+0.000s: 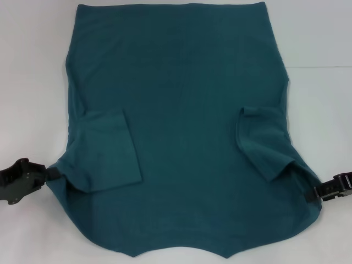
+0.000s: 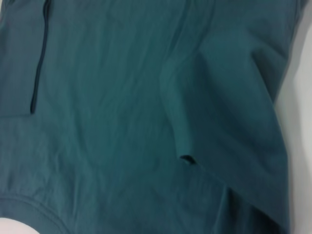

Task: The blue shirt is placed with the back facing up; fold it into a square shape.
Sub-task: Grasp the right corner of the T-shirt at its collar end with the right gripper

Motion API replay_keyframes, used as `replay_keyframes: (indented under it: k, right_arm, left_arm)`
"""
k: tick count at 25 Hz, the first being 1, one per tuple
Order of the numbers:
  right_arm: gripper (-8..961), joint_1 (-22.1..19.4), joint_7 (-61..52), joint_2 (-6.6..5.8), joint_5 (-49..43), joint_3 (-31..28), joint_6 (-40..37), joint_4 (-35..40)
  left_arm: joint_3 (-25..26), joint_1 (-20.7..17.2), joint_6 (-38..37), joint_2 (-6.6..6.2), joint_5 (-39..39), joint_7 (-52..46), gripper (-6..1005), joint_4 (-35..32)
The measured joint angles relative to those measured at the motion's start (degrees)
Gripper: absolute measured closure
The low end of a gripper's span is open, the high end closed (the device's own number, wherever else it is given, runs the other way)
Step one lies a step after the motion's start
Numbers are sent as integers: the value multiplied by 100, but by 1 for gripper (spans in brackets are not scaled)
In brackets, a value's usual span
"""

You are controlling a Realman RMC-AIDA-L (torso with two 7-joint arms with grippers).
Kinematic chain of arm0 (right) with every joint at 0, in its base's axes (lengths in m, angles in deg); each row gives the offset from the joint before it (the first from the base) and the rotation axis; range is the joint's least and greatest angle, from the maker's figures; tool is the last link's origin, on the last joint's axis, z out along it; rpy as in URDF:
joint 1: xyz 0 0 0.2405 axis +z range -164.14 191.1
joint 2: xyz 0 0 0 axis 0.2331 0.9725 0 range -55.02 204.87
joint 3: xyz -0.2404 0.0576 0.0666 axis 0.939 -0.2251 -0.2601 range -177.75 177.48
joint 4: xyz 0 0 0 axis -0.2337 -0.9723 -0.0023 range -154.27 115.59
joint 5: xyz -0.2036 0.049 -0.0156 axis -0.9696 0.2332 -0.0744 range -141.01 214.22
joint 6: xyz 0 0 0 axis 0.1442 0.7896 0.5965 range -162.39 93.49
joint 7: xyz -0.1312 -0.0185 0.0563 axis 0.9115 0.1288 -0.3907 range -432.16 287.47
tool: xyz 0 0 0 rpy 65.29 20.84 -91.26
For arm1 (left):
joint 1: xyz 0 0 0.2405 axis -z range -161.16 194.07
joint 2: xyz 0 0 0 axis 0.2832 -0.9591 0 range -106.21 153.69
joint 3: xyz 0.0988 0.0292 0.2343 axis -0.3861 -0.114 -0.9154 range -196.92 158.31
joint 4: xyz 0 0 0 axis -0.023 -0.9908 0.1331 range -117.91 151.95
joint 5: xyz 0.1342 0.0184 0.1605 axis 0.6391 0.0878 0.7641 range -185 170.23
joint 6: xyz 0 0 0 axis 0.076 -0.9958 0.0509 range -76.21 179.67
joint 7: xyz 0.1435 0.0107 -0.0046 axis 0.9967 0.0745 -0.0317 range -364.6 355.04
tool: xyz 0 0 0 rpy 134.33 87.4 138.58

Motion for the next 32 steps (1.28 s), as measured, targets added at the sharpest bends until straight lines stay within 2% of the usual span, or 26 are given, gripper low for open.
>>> replay_keyframes:
  k: [11, 18, 26, 32]
  right_arm:
    - [312, 195, -129, 78, -246, 53, 187, -300]
    - [310, 262, -164, 91, -254, 12, 177, -309]
    - [311, 365, -177, 192, -252, 44, 179, -315]
    - [317, 373, -200, 210, -271, 29, 94, -288]
  left_arm:
    - [9, 50, 20, -2, -9, -12, 991, 11]
    - [9, 51, 20, 4, -9, -20, 991, 9]
    - [16, 48, 20, 7, -9, -22, 991, 8]
    - [18, 26, 19, 7, -10, -23, 991, 9]
